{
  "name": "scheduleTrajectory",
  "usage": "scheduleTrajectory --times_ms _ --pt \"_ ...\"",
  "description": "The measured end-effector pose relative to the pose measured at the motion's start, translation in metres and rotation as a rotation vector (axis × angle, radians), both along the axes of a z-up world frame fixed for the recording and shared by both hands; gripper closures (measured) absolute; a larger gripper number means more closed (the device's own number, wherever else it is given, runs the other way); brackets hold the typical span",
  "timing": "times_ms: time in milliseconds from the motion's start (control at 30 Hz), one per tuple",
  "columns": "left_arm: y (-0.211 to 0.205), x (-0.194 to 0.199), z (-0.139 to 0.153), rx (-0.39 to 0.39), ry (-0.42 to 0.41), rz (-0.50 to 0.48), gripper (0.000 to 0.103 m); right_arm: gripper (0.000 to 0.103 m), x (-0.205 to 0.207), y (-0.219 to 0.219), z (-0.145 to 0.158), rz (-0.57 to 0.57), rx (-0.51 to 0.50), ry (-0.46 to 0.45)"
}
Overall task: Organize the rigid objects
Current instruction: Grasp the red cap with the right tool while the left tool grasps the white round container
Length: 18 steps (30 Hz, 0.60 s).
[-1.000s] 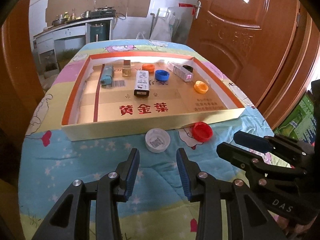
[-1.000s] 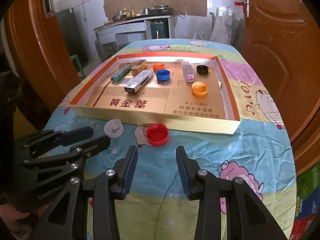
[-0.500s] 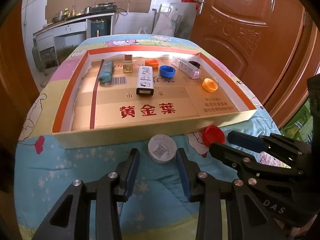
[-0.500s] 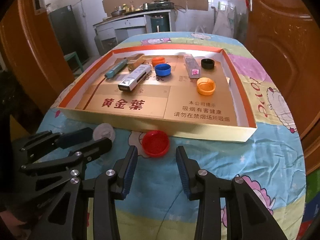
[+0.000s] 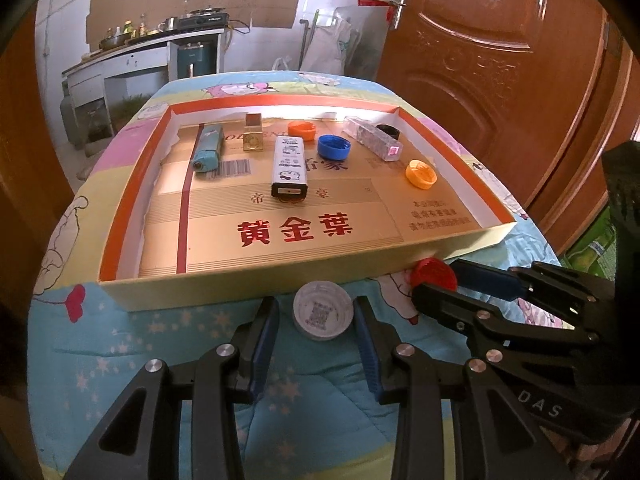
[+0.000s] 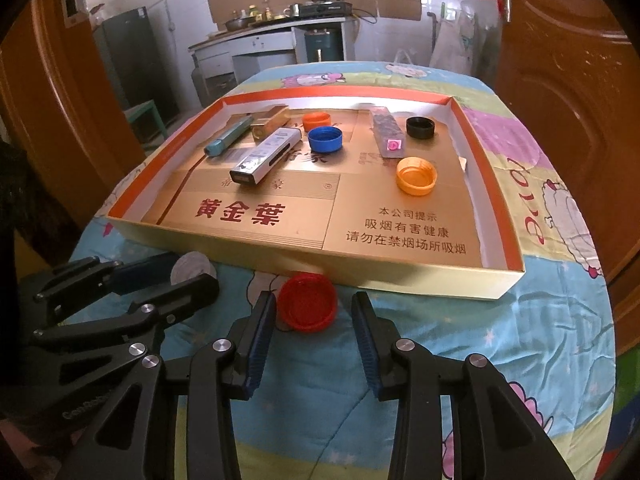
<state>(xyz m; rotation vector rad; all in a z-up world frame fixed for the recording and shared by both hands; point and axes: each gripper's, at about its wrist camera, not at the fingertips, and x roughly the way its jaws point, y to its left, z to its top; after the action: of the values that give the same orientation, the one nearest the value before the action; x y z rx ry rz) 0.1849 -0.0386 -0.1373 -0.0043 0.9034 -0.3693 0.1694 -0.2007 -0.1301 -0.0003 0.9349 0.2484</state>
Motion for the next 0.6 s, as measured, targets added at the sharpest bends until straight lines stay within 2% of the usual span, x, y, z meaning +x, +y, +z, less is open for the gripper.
scheduleTrajectory --times_ms 333,400,433,467,600 --pt "-0.0022 -0.0007 -0.0002 0.021 -0.003 -0.016 0.065 0.063 -0.0009 0.0013 -0.0017 0.01 -0.007 0.001" --pt "-0.002 -0.001 -0.0001 0.019 -0.003 -0.016 0.065 0.065 -0.0004 0.0019 -0.0016 0.008 -0.012 0.002" --pt "-0.0014 -0.0005 -0.0002 0.016 -0.003 -0.012 0.069 0.071 -0.0005 0.0025 -0.0016 0.005 -0.02 0.0" --pt "-0.0004 0.0 -0.0002 0.012 -0.002 -0.008 0.072 0.072 -0.0008 0.0031 -0.0016 0.004 -0.027 -0.001" --pt "0.0048 0.0009 -0.0005 -0.025 0.006 -0.006 0.072 0.072 -0.0018 0.003 -0.0012 0.002 -0.023 -0.003"
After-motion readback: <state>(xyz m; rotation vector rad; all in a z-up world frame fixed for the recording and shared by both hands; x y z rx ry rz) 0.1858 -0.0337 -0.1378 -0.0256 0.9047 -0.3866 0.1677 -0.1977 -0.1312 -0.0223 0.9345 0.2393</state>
